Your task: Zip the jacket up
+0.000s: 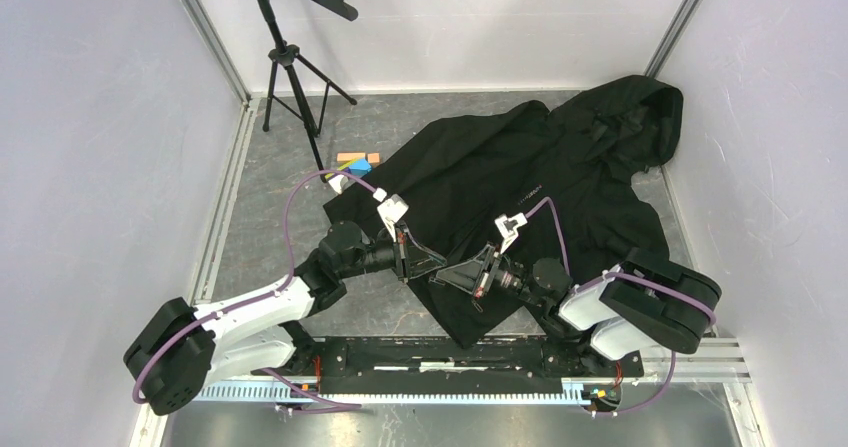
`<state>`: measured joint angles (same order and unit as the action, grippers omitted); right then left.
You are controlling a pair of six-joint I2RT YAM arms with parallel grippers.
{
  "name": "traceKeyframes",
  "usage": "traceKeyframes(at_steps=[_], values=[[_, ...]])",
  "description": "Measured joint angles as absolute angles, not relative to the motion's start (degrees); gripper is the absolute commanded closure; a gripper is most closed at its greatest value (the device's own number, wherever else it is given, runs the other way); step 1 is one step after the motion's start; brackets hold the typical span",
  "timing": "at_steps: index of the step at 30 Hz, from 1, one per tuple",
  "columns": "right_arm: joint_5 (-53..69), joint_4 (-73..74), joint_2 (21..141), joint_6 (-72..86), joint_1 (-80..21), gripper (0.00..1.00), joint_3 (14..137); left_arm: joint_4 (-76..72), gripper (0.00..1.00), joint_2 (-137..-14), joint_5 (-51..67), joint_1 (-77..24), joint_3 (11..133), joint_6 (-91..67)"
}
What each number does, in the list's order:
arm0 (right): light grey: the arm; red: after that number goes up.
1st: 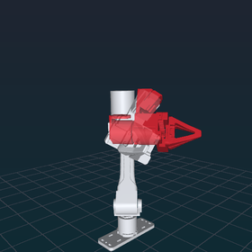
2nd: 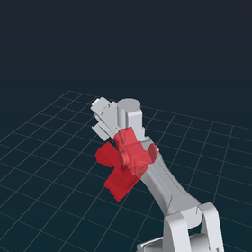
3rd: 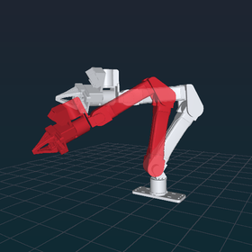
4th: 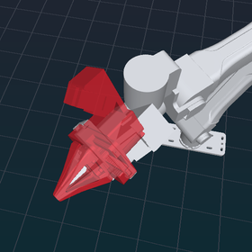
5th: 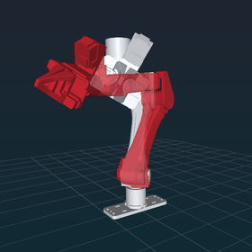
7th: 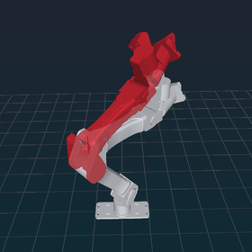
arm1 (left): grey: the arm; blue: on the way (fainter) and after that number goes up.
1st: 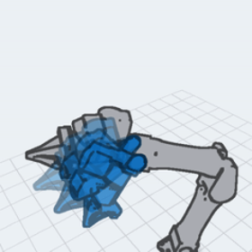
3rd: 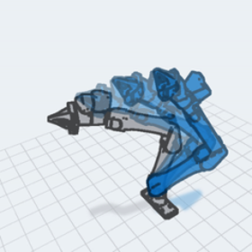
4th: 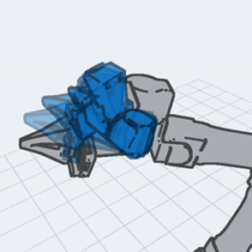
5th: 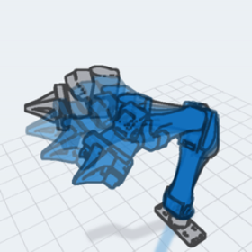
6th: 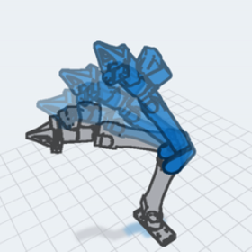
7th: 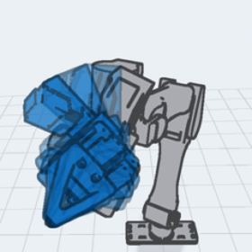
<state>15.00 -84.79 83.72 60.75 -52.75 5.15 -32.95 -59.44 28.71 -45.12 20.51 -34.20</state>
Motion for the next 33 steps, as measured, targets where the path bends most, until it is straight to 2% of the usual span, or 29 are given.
traceKeyframes(at_steps=[5,6,7,9,10,11,12,16,22,26,29,33], values=[[14.98,-84.82,83.83,60.29,-52.75,1.0,5.1,-32.69,0.97,-59.42,28.71,-45.12,20.51,-34.2],[14.96,-84.82,83.83,60.01,-52.75,1.0,5.06,-32.67,0.92,-59.42,28.71,-45.12,20.49,-34.2],[14.96,-84.84,83.77,59.61,-52.75,1.0,4.97,-32.56,0.81,-59.42,28.73,-45.15,20.49,-34.2],[14.94,-84.82,83.24,57.93,-52.75,1.0,4.49,-32.05,0.49,-59.29,28.67,-45.21,20.51,-34.33],[14.92,-84.79,82.94,56.99,-52.75,1.0,4.08,-31.77,0.39,-58.96,28.6,-45.3,20.51,-34.54],[14.74,-84.77,82.5,55.61,-52.75,1.0,3.27,-31.46,0.13,-58.33,28.45,-45.39,20.51,-34.98],[14.57,-84.77,82.04,54.48,-52.75,1.0,2.42,-31.16,0.01,-57.65,28.32,-45.43,20.51,-35.24],[14.28,-84.77,80.34,50.48,-52.71,0.99,0.93,-24.4,0.0,-53.01,26.09,-45.47,22.06,-36.71],[14.24,-83.7,75.05,43.77,-52.58,1.0,0.93,0.95,0.0,-50.04,17.45,-45.45,34.35,-36.62],[13.76,-79.85,71.22,39.07,-52.45,1.0,0.93,17.74,0.03,-56.21,11.86,-45.45,46.04,-34.11],[12.99,-78.02,70.04,36.71,-52.45,1.0,0.93,29.71,0.0,-64.6,6.81,-45.45,54.74,-29.95],[12.88,-78.06,70.91,35.16,-52.45,1.0,0.93,38.68,0.02,-74.32,0.27,-45.43,61.43,-24.25]])
